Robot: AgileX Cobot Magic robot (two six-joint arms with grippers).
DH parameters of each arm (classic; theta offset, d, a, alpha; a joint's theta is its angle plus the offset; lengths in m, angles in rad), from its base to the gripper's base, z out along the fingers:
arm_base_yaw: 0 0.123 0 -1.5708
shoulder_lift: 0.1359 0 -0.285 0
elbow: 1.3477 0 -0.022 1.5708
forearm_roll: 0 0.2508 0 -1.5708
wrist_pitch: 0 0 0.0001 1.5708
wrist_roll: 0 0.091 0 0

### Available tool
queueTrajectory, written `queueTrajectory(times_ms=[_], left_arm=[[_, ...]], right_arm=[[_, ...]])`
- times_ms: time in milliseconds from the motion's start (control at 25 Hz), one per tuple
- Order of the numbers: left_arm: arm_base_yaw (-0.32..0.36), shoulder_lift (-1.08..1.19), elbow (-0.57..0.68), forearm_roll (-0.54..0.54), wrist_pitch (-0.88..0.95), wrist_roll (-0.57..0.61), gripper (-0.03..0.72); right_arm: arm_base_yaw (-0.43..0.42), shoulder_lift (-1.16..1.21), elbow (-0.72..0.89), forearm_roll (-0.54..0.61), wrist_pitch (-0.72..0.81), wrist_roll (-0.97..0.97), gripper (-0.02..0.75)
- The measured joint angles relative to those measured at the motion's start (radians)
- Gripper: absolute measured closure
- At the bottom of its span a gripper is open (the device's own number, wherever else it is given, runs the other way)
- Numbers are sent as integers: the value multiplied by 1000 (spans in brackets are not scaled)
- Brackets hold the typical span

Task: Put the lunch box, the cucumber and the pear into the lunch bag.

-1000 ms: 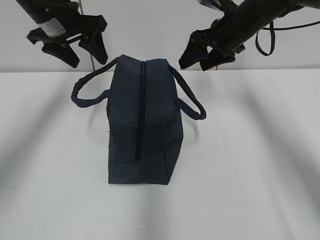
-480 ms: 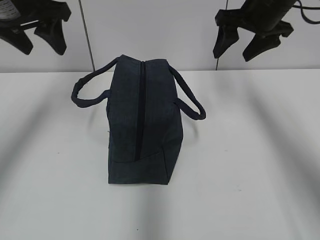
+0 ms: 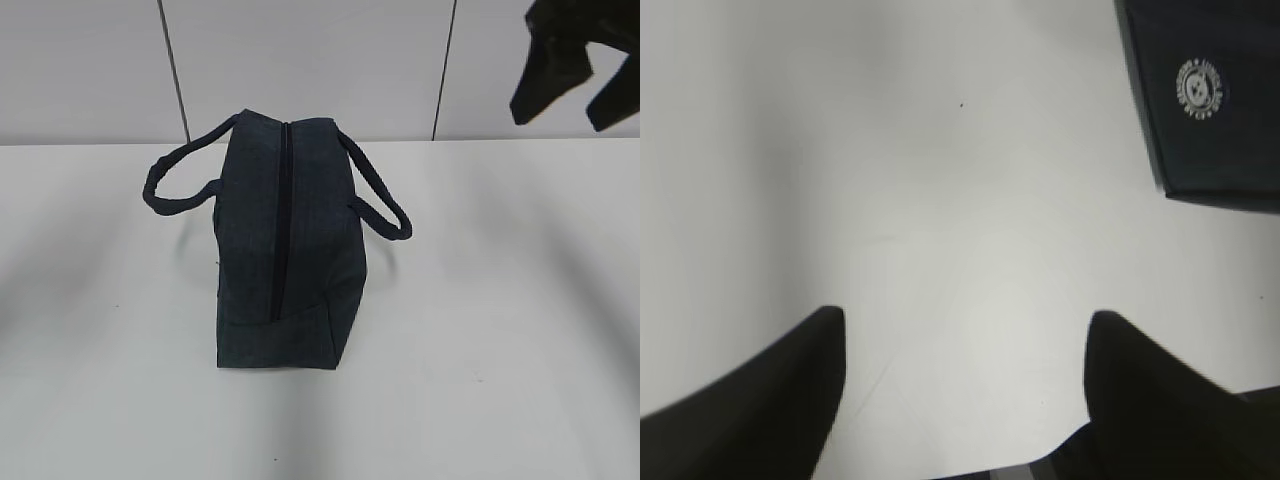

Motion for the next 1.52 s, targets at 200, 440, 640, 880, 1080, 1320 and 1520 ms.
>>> queueTrajectory(times_ms=[200,440,640,880,1080,1320,1520], left_arm=[[0,-197,153,25,-21,-1,192],[0,-396,287,55,-25,-2,192],[0,-538,393,58,-23,-3,194],[0,-758,550,-2,-11,-3,194],[0,-930,622,-9,-1,-3,194],[0,-1098,645,-3,-14,-3,200],[0,-1146,655,10,-53,-3,201]], right_arm=[[0,-258,244,-45,-6,2,153],[0,-535,493,-117,-11,9,153],[0,-755,663,-148,-11,12,153],[0,-1054,815,-182,-1,14,154],[0,-1250,906,-182,25,19,154],[0,-1398,1025,-202,25,19,154],[0,-1420,1066,-209,-71,19,154]])
